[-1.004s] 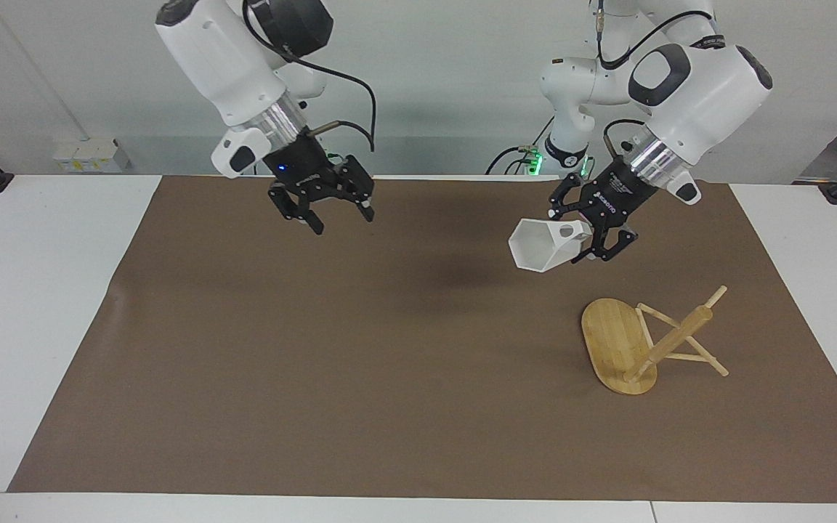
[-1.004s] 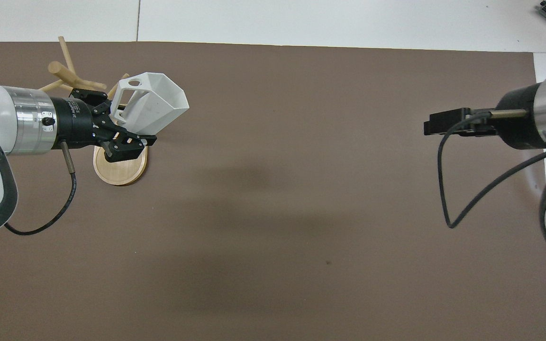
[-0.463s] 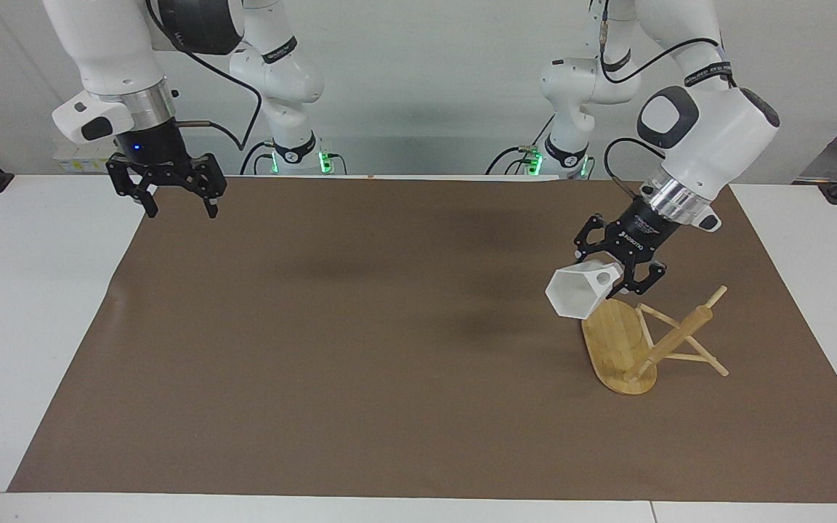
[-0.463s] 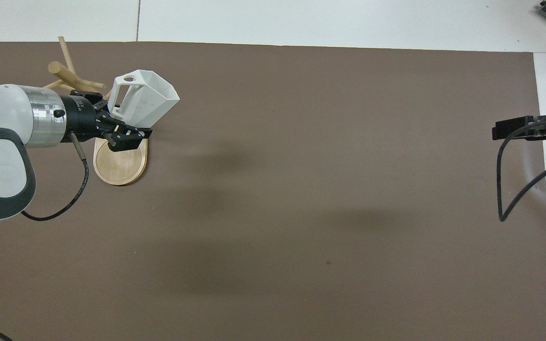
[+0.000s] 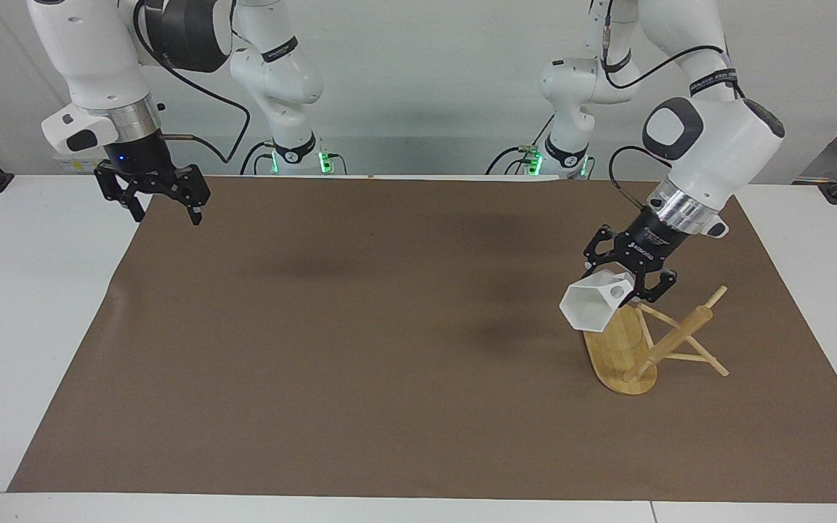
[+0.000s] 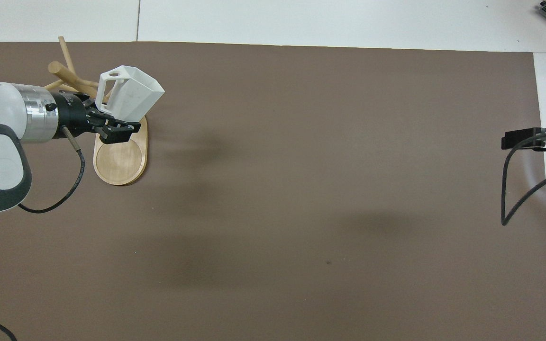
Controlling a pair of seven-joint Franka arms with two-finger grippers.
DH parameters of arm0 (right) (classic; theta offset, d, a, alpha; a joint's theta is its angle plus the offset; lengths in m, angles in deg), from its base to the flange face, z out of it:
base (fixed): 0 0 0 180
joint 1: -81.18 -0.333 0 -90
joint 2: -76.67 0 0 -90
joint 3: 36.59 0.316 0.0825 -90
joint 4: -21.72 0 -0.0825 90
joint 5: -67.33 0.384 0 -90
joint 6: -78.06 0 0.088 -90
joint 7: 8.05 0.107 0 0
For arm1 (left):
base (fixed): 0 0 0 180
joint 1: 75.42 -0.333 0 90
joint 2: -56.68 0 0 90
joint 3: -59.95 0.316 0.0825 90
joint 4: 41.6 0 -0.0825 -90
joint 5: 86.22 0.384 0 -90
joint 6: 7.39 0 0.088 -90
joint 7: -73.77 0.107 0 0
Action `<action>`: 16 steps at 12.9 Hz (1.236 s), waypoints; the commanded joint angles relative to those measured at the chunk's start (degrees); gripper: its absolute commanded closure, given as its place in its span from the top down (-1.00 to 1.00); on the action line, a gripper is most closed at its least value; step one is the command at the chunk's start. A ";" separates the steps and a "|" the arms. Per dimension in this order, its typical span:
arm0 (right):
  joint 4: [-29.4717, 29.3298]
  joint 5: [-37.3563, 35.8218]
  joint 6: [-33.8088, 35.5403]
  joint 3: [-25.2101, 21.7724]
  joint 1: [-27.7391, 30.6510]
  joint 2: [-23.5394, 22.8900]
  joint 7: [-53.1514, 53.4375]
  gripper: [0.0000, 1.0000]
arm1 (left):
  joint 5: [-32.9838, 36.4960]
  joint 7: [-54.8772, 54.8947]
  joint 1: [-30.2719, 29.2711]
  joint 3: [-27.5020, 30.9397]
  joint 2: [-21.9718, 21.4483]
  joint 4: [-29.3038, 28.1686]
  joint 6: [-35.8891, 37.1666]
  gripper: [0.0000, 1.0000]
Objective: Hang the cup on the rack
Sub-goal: 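Lower the cup's handle onto a wooden peg with the left gripper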
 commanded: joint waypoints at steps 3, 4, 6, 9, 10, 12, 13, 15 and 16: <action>-1.51 2.11 4.99 -0.07 1.05 0.52 -3.05 1.00 | 1.45 -4.55 -1.35 -0.31 0.53 -0.62 -3.18 -1.00; -2.48 3.43 6.40 -0.42 1.05 0.17 -2.96 1.00 | 2.58 -5.60 -1.35 -0.31 0.53 -0.97 -4.05 -1.00; -5.20 3.53 9.21 -0.60 1.05 -1.06 -2.96 1.00 | 5.75 -8.15 -1.35 -0.31 0.53 -1.76 -5.81 -1.00; -6.53 3.53 10.81 -1.21 1.14 -1.60 -3.05 1.00 | 6.20 -8.68 -1.27 -0.31 0.53 -2.11 -6.08 -1.00; -6.53 3.53 11.24 -2.25 1.14 -1.60 -3.22 1.00 | 6.20 -8.68 -1.35 -0.22 0.53 -2.37 -6.08 -1.00; -6.53 3.36 11.25 -2.88 1.14 -1.60 -4.71 1.00 | 6.20 -9.29 -1.35 0.05 0.44 -3.43 -6.17 -1.00; -6.53 3.35 11.34 -2.88 1.05 -1.51 -4.80 1.00 | 6.20 -10.26 -1.35 0.05 0.27 -3.52 -6.26 -1.00; -6.01 3.35 11.16 -3.14 0.87 -1.33 -4.28 1.00 | 6.20 -10.97 -1.35 0.05 0.18 -3.52 -6.08 -1.00; -5.83 3.35 11.07 -3.14 0.87 -1.24 -3.84 1.00 | 6.20 -11.06 -1.96 0.13 0.18 -3.43 -5.91 -1.00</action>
